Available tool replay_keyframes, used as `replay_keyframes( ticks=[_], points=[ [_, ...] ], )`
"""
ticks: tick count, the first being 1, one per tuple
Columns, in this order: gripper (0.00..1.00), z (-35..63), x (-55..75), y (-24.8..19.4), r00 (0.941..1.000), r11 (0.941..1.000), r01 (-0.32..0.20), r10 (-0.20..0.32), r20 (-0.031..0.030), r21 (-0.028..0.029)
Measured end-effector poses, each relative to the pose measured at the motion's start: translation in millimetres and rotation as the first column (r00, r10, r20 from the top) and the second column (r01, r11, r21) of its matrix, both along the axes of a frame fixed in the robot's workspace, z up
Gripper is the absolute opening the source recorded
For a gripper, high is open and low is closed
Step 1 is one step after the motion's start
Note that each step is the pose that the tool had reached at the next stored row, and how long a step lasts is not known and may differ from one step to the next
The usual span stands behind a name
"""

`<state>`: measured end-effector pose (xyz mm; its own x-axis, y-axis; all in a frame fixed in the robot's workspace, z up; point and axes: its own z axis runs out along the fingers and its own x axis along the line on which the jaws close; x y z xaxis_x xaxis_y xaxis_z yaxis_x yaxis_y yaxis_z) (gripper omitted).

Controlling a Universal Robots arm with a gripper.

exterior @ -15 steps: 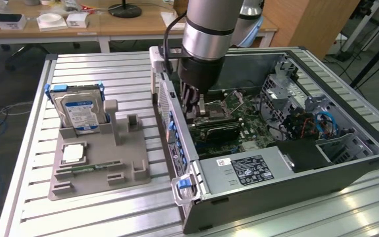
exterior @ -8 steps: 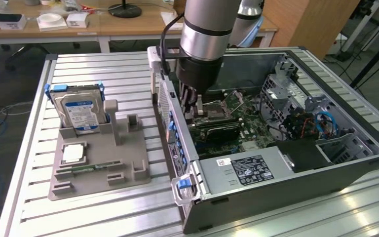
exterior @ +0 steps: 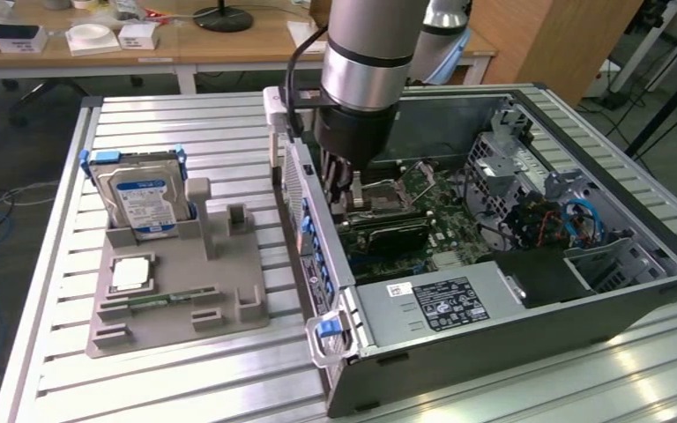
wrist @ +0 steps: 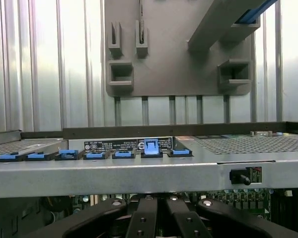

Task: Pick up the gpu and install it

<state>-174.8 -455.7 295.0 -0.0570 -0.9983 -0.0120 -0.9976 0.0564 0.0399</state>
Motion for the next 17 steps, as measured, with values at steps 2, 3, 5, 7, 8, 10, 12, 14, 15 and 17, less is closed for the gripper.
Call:
replay_keyframes(
  ticks=[2, 3, 5, 7, 8, 10, 12, 14, 15, 17],
  points=[
    [0.11, -2.1, 2.0, 0.6, 1.0, 1.0, 0.0, 0.0, 0.0037, 0.0063],
    [0.11, -2.3, 3.6, 0.5, 1.0, 1.0, 0.0, 0.0, 0.0025, 0.006],
    [0.11, -0.4, 8.4, 0.2, 1.0, 1.0, 0.0, 0.0, 0.0005, 0.0028],
    [0.11, -0.7, 14.9, 0.1, 1.0, 1.0, 0.0, 0.0, 0.0009, 0.0043],
    [0.11, -0.5, 19.3, 0.1, 1.0, 1.0, 0.0, 0.0, 0.0006, 0.0045],
    [0.11, -1.0, 27.0, 0.1, 1.0, 1.0, 0.0, 0.0, 0.0026, 0.0049],
    [0.11, -2.5, 36.0, 0.1, 1.0, 1.0, 0.0, 0.0, 0.0044, 0.005],
    [0.11, -4.9, 44.9, 0.0, 1.0, 1.0, 0.0, 0.0, 0.0054, 0.0051],
    [0.11, -6.3, 49.5, 0.0, 1.0, 1.0, 0.0, 0.0, 0.0058, 0.0051],
    [0.11, -9.8, 58.8, -0.1, 1.0, 1.0, 0.0, 0.0, 0.0066, 0.0052]
  ],
)
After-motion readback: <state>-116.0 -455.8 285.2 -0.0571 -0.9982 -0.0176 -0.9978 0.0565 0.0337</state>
